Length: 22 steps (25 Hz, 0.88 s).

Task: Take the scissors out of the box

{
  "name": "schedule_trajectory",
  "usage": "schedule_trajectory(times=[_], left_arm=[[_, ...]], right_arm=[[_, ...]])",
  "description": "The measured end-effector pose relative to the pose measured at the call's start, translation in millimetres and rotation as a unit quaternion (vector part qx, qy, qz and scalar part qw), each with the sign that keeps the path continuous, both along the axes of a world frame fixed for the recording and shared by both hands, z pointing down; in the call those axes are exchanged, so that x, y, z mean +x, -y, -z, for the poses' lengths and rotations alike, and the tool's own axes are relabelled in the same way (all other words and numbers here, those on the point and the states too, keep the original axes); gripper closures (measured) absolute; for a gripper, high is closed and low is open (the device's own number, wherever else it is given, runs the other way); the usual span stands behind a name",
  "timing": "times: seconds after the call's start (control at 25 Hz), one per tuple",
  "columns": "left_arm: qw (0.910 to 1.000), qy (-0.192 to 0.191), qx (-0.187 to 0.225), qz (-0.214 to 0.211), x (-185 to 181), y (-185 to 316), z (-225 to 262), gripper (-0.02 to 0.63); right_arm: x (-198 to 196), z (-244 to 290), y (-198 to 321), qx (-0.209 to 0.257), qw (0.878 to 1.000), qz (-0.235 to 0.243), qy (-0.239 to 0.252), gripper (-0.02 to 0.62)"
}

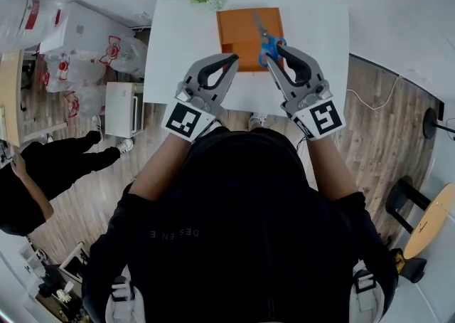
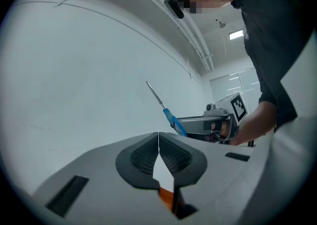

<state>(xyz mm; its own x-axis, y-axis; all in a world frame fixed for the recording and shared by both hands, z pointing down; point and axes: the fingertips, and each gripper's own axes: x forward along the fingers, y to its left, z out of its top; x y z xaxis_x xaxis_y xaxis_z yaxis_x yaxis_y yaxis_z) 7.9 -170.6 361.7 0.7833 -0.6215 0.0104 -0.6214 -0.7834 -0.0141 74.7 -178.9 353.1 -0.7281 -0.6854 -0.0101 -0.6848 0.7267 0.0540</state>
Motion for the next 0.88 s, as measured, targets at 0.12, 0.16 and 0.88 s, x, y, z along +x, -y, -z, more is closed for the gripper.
schedule_trajectory(times=[0.12, 0.16, 0.88], left_arm=[[1.0, -0.001, 0.001, -0.003, 0.7, 1.9, 1.0, 0.586], [1.0, -0.002, 0.001, -0.004, 0.6, 2.1, 1.3, 0.586], [0.9999, 0.0, 0.006, -0.013, 4.5, 2.5, 2.6, 0.586]], right_arm=[[-0.6, -0.7, 2.8, -0.003, 1.0, -0.005, 0.004, 0.504], [-1.2, -0.8, 2.9, -0.005, 1.0, -0.006, 0.005, 0.503], [3.3, -3.5, 2.9, -0.004, 1.0, -0.012, -0.002, 0.503]])
